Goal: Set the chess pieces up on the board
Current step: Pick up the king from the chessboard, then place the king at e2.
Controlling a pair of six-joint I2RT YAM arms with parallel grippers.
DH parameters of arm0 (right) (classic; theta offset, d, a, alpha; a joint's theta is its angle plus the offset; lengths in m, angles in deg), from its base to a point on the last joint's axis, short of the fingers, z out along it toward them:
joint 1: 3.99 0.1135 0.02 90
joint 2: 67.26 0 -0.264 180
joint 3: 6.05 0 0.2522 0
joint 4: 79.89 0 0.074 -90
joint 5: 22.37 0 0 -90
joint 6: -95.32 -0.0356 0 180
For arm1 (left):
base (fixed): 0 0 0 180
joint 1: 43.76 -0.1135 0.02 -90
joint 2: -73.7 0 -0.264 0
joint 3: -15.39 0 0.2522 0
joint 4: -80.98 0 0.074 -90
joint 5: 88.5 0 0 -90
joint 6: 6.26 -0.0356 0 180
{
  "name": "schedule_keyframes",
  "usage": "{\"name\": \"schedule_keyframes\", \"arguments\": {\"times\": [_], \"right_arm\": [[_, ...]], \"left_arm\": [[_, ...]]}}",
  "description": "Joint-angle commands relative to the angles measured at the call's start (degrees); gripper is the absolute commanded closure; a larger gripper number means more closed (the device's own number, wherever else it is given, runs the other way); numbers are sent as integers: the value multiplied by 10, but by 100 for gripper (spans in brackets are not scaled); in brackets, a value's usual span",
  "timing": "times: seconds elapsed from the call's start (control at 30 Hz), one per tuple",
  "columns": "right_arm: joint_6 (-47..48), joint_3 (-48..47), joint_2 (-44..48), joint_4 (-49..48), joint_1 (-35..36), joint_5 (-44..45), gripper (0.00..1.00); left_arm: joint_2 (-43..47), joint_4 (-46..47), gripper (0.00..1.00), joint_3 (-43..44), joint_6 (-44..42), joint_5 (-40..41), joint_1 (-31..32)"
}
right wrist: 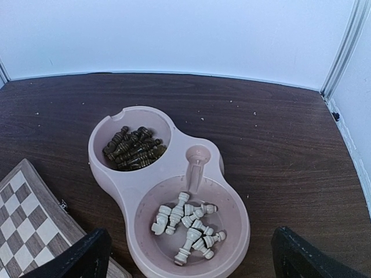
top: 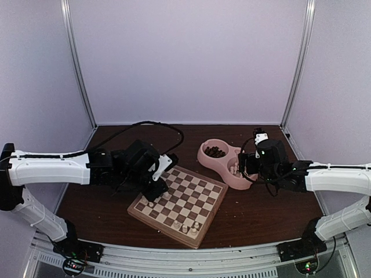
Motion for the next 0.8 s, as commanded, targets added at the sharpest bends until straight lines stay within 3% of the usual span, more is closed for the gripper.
{"name": "schedule_keyframes", "arguments": {"times": [0.0,0.33,0.77], "right_arm": [[10,1,11,-6,2,0,0],[16,-3,7,-4,2,3,0],[16,6,35,7,1,10,0]], "left_arm": [[48,-6,90,-51,20,-29,-3],[87,36,89,-120,-5,-135,-3],[64,70,89,-129,-23,-187,-2]]}}
